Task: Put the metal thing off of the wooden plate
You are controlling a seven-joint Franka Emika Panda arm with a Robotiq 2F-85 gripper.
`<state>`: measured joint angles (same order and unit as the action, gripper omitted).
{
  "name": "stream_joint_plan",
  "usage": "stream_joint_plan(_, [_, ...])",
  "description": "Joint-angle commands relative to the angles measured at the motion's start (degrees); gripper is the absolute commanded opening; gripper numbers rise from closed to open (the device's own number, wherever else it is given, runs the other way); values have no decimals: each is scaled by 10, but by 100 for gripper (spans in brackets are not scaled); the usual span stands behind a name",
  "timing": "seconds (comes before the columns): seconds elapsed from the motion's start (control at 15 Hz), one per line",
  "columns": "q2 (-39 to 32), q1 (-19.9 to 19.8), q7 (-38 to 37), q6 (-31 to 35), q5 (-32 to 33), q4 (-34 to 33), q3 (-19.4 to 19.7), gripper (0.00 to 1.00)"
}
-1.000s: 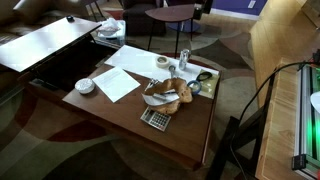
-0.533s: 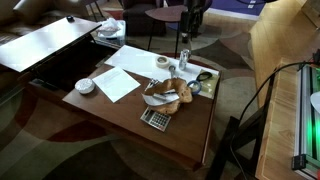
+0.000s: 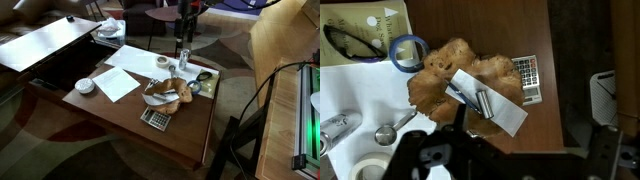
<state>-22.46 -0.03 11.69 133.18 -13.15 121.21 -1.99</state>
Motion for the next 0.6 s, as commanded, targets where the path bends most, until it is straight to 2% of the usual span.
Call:
stream_joint_plan(0.0, [-99, -26, 43, 23, -2, -59, -14, 100])
stream_joint_plan(0.27, [-217, -45, 88, 45, 8, -125, -35, 100])
stream_joint_plan(0.47, [-313, -68, 142, 5, 27, -196, -58, 100])
stream_joint_plan(0.53, [-339, -87, 168, -16, 21, -216, -75, 100])
